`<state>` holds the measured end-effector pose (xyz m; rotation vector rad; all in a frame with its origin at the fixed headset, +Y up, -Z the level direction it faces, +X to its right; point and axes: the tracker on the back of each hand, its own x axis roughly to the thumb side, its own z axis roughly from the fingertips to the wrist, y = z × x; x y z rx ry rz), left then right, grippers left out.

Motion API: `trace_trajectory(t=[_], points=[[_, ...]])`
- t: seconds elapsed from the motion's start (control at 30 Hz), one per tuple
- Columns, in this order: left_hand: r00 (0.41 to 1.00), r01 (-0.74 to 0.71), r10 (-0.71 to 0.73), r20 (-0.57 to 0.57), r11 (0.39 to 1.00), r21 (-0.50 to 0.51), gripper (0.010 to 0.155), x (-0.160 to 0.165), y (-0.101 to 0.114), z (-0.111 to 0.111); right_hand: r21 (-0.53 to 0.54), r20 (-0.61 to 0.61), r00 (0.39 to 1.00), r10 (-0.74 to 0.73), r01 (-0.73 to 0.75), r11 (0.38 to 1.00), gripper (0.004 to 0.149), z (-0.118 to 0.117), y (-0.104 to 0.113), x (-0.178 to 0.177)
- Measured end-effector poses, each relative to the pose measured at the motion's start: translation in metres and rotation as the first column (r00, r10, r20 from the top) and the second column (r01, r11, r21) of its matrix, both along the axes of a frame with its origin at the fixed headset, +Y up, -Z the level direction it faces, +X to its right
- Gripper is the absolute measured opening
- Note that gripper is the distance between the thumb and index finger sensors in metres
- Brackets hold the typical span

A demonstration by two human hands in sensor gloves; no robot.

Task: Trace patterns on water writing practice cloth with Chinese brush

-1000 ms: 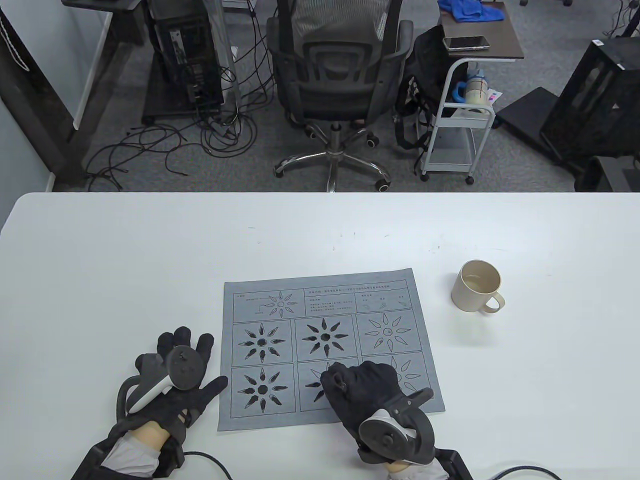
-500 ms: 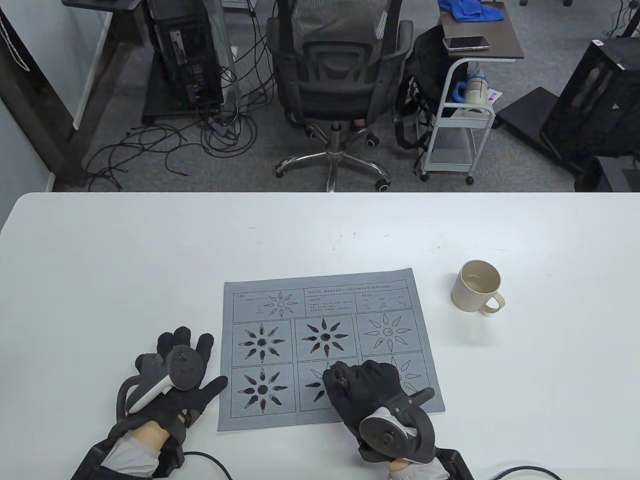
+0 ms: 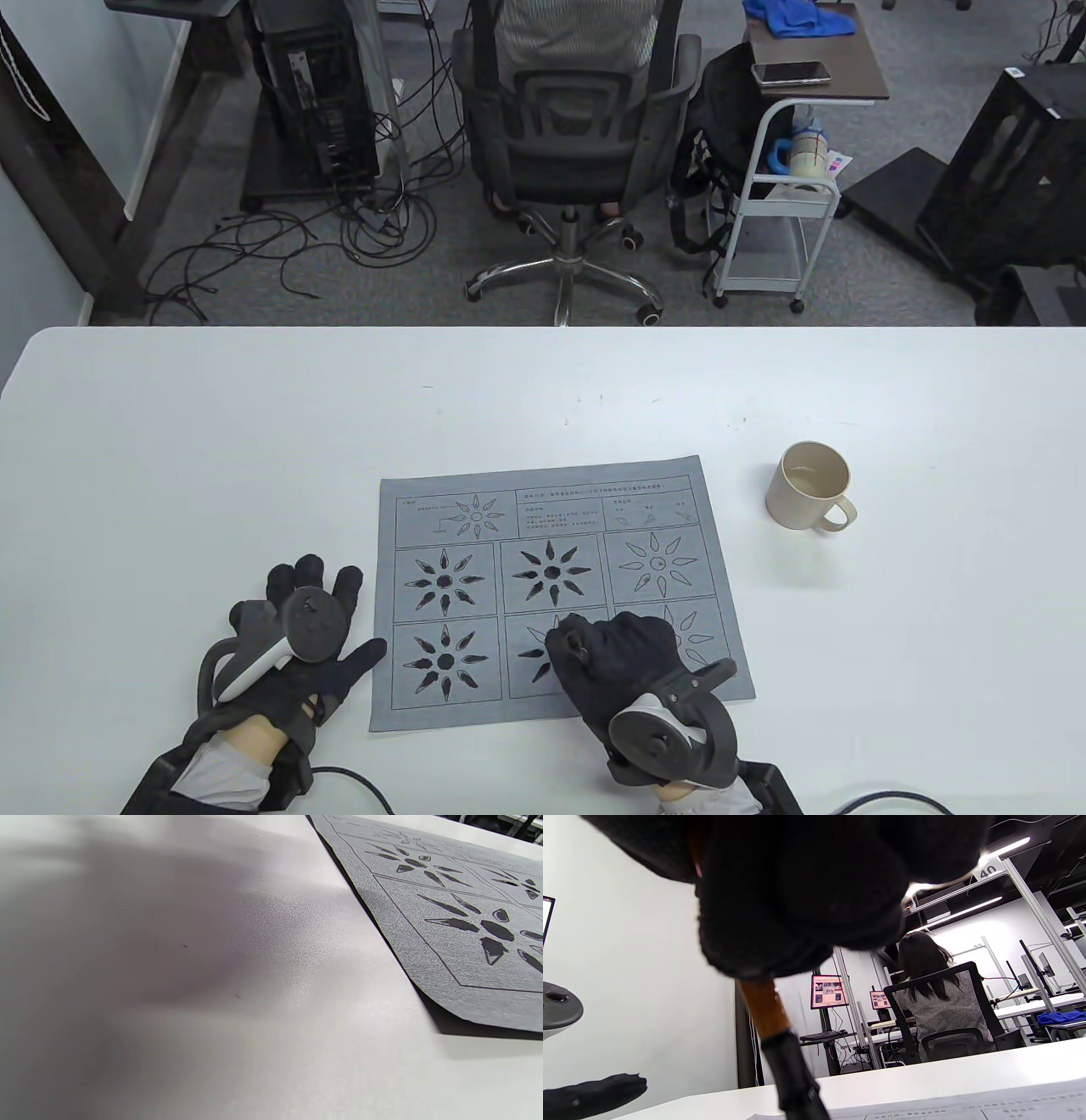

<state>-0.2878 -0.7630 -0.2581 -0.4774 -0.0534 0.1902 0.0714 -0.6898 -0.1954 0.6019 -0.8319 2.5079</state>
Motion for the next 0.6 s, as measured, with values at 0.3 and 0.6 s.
trace_trajectory(t=[0.3, 0.6], points=[[1.0, 0.0, 0.0, 0.0, 1.0, 0.0, 0.083, 0.0, 0.0, 0.0, -0.003, 0.021, 1.0, 0.008, -0.008, 1.0, 0.035, -0.0005, 0.0004, 0.001], [1.0, 0.0, 0.0, 0.0, 1.0, 0.0, 0.082, 0.0, 0.0, 0.0, 0.007, 0.026, 1.0, 0.006, -0.006, 1.0, 0.035, -0.0004, 0.0007, 0.0015]])
